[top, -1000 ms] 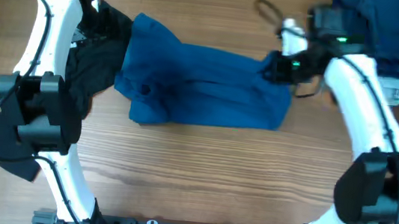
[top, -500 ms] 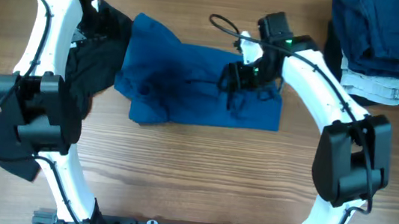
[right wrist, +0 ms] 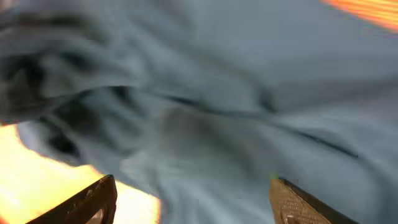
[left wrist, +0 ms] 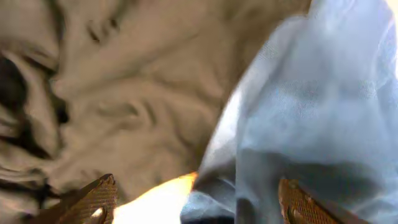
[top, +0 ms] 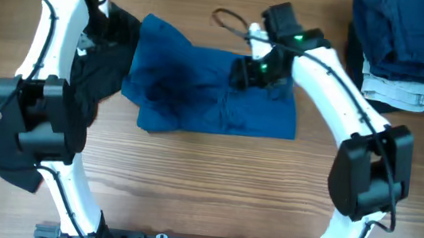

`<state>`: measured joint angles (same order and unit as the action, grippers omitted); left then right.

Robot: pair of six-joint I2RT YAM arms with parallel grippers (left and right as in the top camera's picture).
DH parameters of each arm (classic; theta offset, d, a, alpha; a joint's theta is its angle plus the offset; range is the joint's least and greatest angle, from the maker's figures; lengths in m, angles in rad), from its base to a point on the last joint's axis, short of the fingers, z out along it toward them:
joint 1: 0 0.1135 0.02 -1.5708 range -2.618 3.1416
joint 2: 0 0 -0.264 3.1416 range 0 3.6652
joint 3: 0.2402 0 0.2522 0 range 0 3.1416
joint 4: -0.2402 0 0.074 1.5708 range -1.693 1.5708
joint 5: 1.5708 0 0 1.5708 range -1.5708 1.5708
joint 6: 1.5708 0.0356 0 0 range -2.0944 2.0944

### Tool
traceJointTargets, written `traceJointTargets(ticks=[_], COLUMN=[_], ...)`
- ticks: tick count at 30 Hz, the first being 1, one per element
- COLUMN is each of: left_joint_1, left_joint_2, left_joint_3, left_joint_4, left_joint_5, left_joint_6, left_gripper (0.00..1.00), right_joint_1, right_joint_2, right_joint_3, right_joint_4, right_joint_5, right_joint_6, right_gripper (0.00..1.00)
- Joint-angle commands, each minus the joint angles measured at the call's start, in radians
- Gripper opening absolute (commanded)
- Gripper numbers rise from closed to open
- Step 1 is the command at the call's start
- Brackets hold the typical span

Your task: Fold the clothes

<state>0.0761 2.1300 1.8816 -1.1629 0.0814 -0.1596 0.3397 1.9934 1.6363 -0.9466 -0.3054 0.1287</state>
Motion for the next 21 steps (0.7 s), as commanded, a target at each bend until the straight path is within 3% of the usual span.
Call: traceJointTargets(ticks=[1,7,8,10,11,21], left_joint_1=[0.005,0.005,0.005,0.005,0.005,-0.007], left_joint_2=[0.002,0.002,0.002,0.002,0.000,-0.002], left_joint_3=[-0.127,-0.334,-0.371,-0.386,-0.385,-0.385], left_joint_4=[0.031,0.172,0.211,0.220,0.219,0.198], left_joint_5=[0.143,0.320,0.328,0.362,0.398,0.466], left_joint_6=[0.093,0.212,0.211,0.203,0.203,0.175], left_gripper=[0.81,0.74,0.59,0.13,0.04,0.04], right_joint_1=[-0.116,-0.193,-0.193,-0.193,-0.193,-0.193], right_joint_2=[-0.078,-0.119,-0.119,-0.119,-0.119,-0.119], right_joint_3=[0.017,0.017,0.017,0.017,0.017,0.017], right_joint_4=[-0.019,-0.049,-0.046,-0.043,-0.039,-0.034], right_joint_5=[0.036,0.037,0.037,0.045,0.048,0.047], right_joint_6=[0.001,-0.033,-0.033,-0.032,-0.032,-0.032], right_gripper=[0.79,0.79,0.79,0.82,0.83,0.88])
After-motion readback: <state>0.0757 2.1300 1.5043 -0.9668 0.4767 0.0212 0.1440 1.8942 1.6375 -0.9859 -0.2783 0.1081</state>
